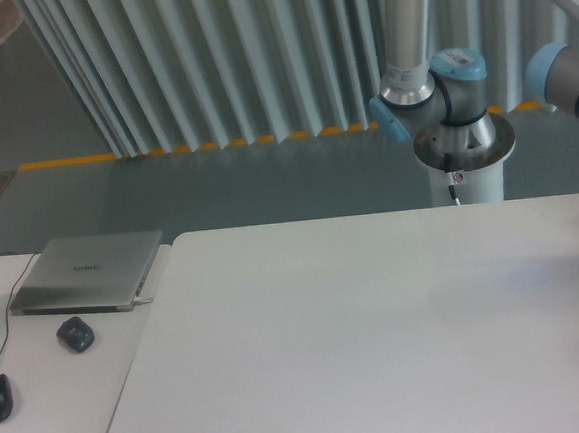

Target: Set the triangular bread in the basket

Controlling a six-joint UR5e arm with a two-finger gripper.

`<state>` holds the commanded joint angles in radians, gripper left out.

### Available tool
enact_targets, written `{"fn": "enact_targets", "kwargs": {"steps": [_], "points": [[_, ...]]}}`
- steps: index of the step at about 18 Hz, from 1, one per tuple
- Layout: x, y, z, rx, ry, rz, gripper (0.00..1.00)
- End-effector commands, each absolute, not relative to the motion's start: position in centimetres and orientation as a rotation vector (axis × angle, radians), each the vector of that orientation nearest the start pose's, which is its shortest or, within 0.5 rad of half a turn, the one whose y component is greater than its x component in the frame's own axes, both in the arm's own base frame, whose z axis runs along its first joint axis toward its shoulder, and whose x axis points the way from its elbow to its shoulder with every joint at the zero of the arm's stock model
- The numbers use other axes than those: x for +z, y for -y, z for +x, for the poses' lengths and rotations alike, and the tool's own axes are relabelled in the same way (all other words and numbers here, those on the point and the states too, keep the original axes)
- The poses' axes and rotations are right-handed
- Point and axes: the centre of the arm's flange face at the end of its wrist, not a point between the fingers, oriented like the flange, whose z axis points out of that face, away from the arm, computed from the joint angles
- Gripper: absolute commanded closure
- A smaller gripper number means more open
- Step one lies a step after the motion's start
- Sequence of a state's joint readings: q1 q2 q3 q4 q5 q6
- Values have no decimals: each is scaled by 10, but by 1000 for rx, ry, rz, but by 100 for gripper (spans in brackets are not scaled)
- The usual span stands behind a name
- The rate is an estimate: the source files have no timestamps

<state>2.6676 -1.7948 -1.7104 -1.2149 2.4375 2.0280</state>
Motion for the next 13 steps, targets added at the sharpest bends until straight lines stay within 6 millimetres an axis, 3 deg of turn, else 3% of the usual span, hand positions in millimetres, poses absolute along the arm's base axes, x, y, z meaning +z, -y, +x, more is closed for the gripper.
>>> {"fn": "enact_targets", "kwargs": {"steps": [7, 13], "points": [[384, -313, -476, -40, 1026, 2083, 0], [397, -359, -471, -195, 809, 2776, 0]]}}
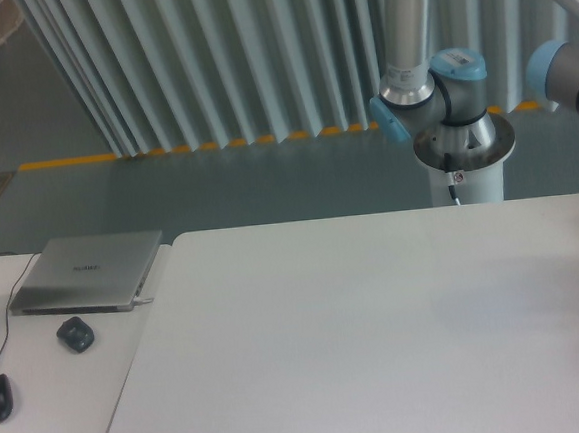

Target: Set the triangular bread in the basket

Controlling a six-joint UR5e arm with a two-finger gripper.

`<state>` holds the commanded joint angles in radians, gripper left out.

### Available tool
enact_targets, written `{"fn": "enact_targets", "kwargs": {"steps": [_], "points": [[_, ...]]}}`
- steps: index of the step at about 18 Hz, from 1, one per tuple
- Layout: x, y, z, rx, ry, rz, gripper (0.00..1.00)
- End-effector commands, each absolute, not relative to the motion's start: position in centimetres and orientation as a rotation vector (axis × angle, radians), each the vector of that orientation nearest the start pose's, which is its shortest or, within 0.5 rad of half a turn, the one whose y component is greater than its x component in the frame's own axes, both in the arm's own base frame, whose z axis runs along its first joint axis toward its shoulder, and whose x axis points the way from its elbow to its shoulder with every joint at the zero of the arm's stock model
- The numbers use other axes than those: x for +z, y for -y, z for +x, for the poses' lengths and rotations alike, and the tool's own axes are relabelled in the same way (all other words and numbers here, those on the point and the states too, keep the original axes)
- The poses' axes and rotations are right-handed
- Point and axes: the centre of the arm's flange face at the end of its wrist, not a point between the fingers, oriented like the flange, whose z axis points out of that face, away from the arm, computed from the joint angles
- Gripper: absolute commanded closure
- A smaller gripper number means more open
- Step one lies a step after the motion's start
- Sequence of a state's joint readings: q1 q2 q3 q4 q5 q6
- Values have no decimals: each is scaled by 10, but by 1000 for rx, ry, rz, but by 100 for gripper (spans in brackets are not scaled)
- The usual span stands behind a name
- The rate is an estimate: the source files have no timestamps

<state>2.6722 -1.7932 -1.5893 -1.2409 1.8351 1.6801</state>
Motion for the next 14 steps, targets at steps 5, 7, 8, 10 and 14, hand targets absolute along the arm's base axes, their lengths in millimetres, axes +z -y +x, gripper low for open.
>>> {"fn": "enact_targets", "kwargs": {"steps": [5, 7, 8, 10, 14], "points": [[421, -378, -472, 84, -867, -3067, 0], [421, -385, -469, 72, -853, -3009, 0], [422, -387, -469, 71, -857, -3005, 0], [412, -398, -471, 51, -877, -3000, 0], [404, -422, -469, 50, -934, -2995, 0]]}}
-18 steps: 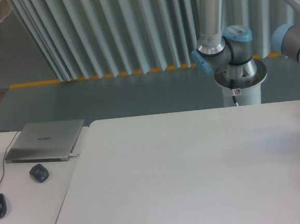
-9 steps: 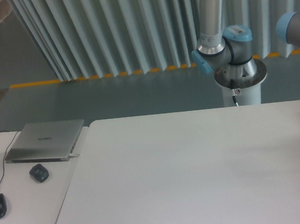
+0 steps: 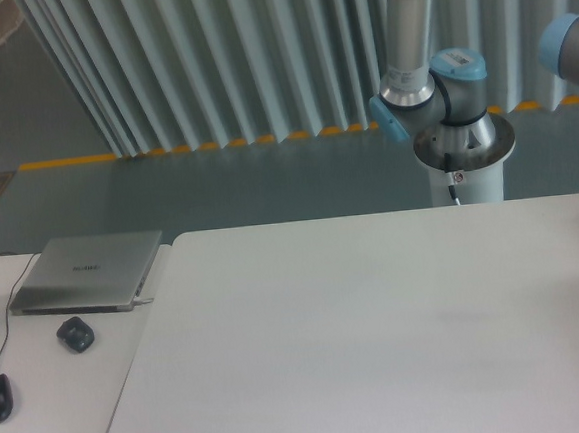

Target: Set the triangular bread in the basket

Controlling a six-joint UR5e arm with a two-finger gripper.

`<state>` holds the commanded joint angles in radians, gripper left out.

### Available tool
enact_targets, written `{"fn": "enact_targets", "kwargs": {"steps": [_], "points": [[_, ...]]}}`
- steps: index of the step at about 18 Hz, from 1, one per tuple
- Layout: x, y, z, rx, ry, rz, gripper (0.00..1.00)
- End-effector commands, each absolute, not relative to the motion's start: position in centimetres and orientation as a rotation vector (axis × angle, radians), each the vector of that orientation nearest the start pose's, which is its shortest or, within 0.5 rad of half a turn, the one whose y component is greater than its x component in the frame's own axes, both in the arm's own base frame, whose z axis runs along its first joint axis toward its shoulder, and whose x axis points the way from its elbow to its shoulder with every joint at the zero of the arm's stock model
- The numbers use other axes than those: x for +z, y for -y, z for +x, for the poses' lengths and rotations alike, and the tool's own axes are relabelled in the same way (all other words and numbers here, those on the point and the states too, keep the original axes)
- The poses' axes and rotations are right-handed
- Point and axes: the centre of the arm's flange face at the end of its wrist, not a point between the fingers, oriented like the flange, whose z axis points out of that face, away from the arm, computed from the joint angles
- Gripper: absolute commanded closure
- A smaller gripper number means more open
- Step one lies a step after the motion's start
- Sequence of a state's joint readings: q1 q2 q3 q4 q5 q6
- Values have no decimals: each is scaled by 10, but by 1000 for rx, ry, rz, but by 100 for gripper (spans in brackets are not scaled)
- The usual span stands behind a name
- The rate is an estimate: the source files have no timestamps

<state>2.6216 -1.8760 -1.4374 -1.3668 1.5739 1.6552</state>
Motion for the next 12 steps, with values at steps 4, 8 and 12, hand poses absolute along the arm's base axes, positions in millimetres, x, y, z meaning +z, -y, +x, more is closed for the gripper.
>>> {"fn": "enact_targets", "kwargs": {"steps": [4, 8, 12], "points": [[402, -426, -466, 45, -927, -2996, 0], [402, -426, -466, 44, -923, -2994, 0], [402, -426, -466, 45, -920, -2992, 0]]}}
